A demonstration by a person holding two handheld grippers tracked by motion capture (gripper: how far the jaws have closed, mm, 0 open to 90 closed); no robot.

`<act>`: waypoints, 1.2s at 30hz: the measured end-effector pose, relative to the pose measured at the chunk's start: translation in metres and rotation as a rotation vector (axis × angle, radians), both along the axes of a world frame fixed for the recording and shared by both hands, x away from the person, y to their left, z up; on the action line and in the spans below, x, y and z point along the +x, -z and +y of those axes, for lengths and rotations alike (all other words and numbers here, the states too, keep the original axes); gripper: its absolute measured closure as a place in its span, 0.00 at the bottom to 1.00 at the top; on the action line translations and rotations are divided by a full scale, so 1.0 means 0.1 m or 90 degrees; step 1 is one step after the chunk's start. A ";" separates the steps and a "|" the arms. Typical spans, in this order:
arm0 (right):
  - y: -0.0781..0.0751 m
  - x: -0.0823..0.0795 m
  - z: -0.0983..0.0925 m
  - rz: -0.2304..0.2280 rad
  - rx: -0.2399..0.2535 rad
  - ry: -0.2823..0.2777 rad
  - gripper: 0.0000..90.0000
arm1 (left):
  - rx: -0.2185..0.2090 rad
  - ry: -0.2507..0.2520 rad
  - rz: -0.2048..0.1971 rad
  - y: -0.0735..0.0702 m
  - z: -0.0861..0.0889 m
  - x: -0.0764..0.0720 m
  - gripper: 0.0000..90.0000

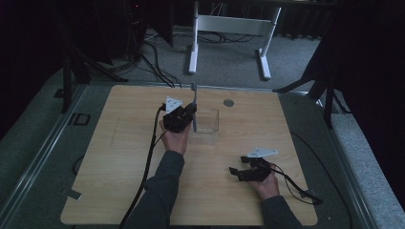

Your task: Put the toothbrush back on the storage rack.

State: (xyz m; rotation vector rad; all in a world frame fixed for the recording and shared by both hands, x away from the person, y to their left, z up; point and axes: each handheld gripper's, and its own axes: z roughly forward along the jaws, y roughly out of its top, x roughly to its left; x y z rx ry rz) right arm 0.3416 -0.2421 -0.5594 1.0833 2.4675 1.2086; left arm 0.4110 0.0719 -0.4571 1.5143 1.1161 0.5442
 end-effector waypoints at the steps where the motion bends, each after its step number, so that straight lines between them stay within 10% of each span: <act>1: 0.00 0.00 0.00 0.001 0.004 0.000 0.25 | 0.002 0.001 0.000 0.00 -0.01 0.00 0.90; 15: 0.00 0.01 -0.01 0.003 0.006 0.000 0.25 | 0.018 0.015 0.018 0.06 -0.06 0.02 0.90; 32: 0.00 0.01 -0.01 0.002 0.006 -0.001 0.25 | 0.128 0.076 0.061 0.22 -0.23 0.02 0.89; 36: 0.00 0.01 -0.01 0.003 0.007 0.000 0.25 | 0.127 0.101 0.084 0.25 -0.23 0.04 0.71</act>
